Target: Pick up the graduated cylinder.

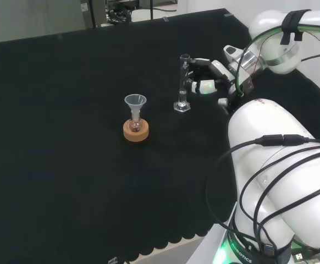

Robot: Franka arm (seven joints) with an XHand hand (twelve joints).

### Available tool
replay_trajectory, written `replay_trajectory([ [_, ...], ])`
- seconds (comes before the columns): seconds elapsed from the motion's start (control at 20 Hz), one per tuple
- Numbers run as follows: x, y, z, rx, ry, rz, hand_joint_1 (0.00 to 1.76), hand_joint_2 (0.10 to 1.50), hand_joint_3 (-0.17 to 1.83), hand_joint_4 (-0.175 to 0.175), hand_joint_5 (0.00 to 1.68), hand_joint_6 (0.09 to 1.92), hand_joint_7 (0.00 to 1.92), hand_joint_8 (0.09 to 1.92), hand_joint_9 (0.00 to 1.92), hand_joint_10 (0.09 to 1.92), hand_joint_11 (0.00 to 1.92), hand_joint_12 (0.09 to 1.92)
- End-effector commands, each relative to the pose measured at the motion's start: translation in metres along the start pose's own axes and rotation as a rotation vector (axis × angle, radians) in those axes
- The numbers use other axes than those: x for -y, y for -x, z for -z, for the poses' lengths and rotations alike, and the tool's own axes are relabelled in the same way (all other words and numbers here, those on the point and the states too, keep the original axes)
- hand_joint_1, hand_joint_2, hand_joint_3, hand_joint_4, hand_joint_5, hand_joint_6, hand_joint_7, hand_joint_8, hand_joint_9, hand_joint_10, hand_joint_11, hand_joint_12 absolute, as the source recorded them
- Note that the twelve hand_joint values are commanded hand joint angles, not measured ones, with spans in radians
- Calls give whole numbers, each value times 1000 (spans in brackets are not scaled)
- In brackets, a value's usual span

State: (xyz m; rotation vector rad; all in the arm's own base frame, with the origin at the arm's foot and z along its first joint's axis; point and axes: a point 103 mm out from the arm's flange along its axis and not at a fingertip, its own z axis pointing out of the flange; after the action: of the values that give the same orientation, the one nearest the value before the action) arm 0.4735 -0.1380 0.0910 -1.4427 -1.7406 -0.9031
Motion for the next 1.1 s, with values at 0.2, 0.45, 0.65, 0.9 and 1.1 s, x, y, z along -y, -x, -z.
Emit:
replay_trajectory([
  [0.2, -7, -12, -10, -16, 7, 41, 1090, 578, 716, -51, 628, 96, 514, 613, 793, 463, 511, 1217],
  [0.45, -9, -13, -13, -28, 9, 42, 1112, 583, 719, -51, 668, 128, 539, 607, 822, 442, 539, 1201],
  [0.65, -10, -12, -17, -47, 15, 38, 1127, 589, 720, -49, 686, 168, 547, 598, 836, 417, 553, 1183],
  [0.9, -9, -8, -19, -59, 13, 29, 1140, 601, 716, -47, 692, 269, 559, 589, 859, 385, 569, 1174],
  [1.1, -9, -7, -21, -72, 14, 23, 1150, 608, 718, -46, 645, 489, 581, 587, 898, 348, 598, 1166],
])
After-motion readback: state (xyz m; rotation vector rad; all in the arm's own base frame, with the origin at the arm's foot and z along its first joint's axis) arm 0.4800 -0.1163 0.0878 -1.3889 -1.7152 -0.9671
